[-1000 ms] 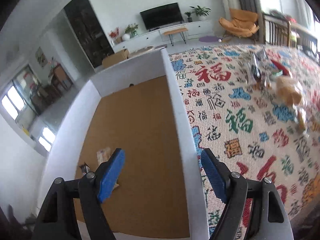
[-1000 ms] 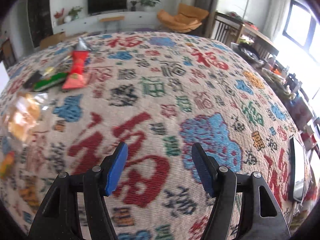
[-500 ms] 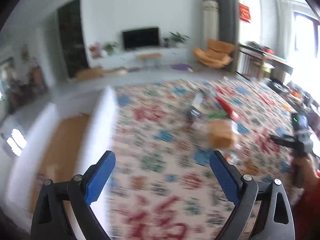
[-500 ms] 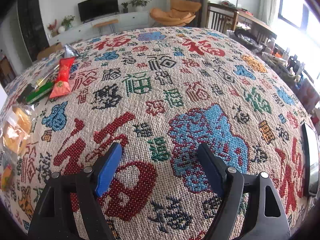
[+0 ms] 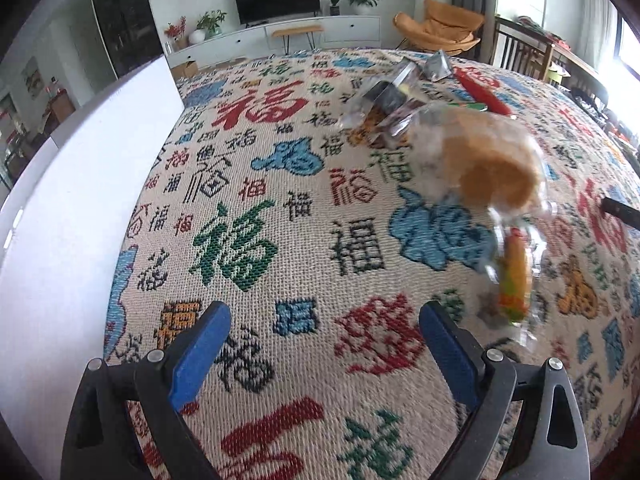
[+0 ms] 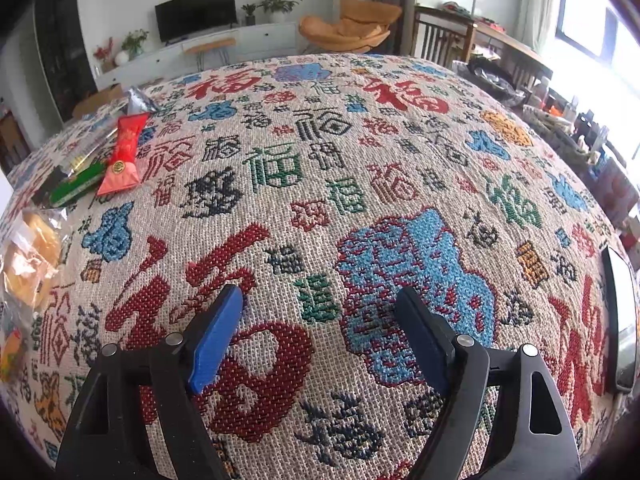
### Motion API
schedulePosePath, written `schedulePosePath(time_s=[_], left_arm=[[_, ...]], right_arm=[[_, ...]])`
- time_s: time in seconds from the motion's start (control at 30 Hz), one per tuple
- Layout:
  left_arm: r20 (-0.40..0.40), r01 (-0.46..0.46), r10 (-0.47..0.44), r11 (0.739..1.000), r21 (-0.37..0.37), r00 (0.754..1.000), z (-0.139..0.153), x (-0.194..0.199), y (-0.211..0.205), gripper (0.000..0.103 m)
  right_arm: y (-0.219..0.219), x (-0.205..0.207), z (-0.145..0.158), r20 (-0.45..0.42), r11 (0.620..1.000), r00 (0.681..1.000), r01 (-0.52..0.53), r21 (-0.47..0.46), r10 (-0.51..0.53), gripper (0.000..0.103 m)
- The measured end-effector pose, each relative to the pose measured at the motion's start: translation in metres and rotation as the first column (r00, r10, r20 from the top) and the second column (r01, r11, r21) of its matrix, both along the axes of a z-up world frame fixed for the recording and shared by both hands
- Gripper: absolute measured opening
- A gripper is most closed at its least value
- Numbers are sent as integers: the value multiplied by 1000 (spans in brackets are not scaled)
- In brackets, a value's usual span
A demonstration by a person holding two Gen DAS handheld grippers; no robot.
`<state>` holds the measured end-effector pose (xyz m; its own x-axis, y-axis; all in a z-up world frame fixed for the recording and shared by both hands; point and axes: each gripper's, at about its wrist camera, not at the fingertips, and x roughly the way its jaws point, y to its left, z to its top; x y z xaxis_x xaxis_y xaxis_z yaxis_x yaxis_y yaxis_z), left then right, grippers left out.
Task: Organize snacks
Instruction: 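Grasp the corn sausage with the left tool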
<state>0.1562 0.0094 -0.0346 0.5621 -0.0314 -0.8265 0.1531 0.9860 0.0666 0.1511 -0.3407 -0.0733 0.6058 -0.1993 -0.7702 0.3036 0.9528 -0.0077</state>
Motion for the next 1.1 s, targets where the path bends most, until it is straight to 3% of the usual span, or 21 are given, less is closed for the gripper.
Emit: schedulePosePath(time_s=[0.13,0.3,1.1], left_arm=[[23,-58,61,995,-83,998,-7,4,16,97],[25,-79,82,994,-74,996,-11,6,17,103],[26,-78,81,994,-76,996,-10,6,18,103]], right_arm=[[-1,-1,0,4,1000,1000,0,9,0,83],[-2,0,-1,-2,1000,1000,2,12,-2,86],[-1,-1,-1,-2,1000,1000,3,11,-3,87]])
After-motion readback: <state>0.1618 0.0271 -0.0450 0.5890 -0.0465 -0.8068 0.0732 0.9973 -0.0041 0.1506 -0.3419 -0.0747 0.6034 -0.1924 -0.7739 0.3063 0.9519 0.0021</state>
